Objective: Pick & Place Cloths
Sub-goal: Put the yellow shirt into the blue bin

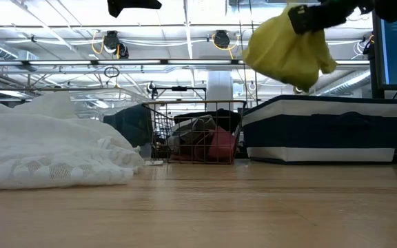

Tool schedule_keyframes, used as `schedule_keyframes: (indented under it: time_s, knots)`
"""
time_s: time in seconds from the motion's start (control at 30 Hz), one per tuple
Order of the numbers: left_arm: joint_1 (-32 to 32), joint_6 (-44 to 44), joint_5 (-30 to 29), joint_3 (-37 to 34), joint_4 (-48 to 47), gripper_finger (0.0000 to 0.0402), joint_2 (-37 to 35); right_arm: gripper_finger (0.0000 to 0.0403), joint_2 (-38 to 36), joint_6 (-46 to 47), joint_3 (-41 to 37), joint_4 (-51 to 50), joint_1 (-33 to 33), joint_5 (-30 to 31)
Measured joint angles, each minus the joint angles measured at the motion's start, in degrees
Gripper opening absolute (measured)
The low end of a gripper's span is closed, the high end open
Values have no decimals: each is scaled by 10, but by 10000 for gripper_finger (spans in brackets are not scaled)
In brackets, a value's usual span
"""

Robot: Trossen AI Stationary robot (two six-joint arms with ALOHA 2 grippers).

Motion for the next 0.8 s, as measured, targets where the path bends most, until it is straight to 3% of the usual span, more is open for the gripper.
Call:
schedule_keyframes:
  time_s: [0.23,0.37,0.63,0.8]
  knots:
    - [0,0,0,0,0,218,0,55,0,10,65,-15,17,-152]
    - [0,0,0,0,0,218,0,55,1,16,123,-120,15,-205]
    - [1,1,0,0,0,218,0,55,27,127,275,-460,-40,-208]
    - [1,0,0,0,0,218,0,55,40,195,316,-591,-84,-207]
